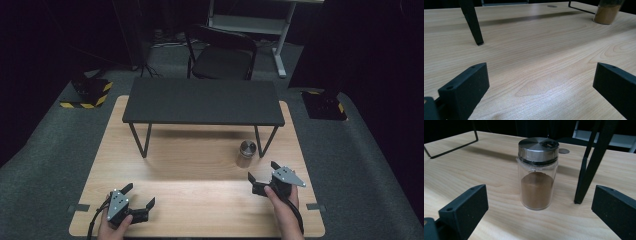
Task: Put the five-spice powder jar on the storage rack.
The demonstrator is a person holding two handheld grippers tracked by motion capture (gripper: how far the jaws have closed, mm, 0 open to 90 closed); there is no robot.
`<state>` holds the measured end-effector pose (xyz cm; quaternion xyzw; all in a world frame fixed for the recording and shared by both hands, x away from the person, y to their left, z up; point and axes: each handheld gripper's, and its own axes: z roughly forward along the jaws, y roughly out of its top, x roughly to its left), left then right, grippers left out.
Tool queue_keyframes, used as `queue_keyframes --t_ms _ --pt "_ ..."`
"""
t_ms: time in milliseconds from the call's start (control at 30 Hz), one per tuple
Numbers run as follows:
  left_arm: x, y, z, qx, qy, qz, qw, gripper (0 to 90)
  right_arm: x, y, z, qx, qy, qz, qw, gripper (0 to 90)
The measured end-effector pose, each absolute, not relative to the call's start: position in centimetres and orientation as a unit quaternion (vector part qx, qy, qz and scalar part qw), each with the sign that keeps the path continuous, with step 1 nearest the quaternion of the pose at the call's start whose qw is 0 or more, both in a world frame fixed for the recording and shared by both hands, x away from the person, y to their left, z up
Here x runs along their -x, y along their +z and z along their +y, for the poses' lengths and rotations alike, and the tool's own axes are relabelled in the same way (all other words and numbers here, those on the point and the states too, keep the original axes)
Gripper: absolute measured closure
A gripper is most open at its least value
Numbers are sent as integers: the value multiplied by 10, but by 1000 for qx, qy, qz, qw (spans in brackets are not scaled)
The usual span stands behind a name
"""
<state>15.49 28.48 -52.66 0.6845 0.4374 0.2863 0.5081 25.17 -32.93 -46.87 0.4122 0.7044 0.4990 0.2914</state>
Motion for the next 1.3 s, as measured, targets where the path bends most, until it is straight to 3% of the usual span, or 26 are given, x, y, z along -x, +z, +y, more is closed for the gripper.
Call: queue_keyframes --t_ms 633,933,1300 --pt "-156 -527 286 -685 283 437 510 7 -291 -501 -300 -425 507 688 297 28" --pt "-154 -528 287 -684 284 435 512 7 -298 -520 -281 -443 503 669 321 221" --pt "-155 -527 286 -685 284 435 511 7 -301 -524 -283 -429 516 668 323 301"
